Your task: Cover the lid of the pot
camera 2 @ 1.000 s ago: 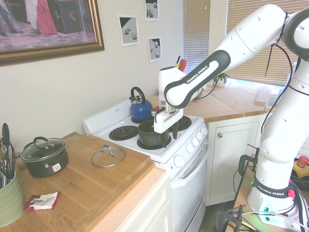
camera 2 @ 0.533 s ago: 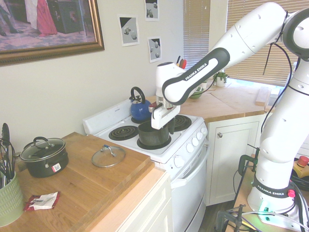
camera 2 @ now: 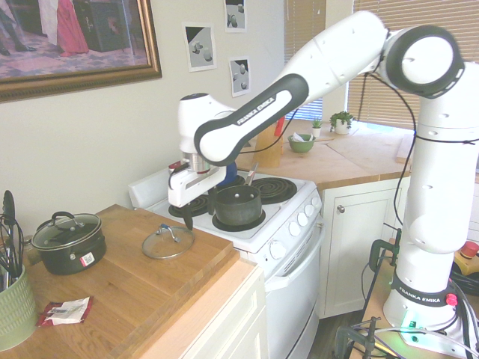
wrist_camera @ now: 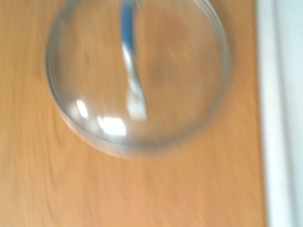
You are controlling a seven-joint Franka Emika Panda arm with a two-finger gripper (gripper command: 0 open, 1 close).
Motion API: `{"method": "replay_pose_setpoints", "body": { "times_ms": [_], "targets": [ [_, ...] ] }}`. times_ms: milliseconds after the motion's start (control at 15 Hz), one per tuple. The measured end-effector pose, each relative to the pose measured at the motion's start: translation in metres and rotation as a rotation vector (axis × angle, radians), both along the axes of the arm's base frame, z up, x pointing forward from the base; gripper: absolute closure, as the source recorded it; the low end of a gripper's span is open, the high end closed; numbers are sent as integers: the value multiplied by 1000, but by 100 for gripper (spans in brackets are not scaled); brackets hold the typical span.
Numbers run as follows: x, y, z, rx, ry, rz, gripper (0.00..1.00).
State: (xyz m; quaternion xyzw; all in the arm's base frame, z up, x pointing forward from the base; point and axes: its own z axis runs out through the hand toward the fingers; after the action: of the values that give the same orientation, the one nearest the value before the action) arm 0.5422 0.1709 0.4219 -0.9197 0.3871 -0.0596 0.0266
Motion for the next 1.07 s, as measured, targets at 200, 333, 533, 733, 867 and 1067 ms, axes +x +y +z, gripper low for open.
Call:
{"method": "replay_pose_setpoints", "body": {
  "times_ms": [200,333,533,733,867,1067],
  "targets": [
    [34,25,-9,26,-2,-16,0],
    [50,33,-10,32,-12,-25,0],
    [69,42,-22,25,-14,-37,0],
    [82,58,-33,10,-24,-42,0],
    [91,59,-37,4,-29,-52,0],
    [101,64,-37,6,-35,-65,0]
  ]
}}
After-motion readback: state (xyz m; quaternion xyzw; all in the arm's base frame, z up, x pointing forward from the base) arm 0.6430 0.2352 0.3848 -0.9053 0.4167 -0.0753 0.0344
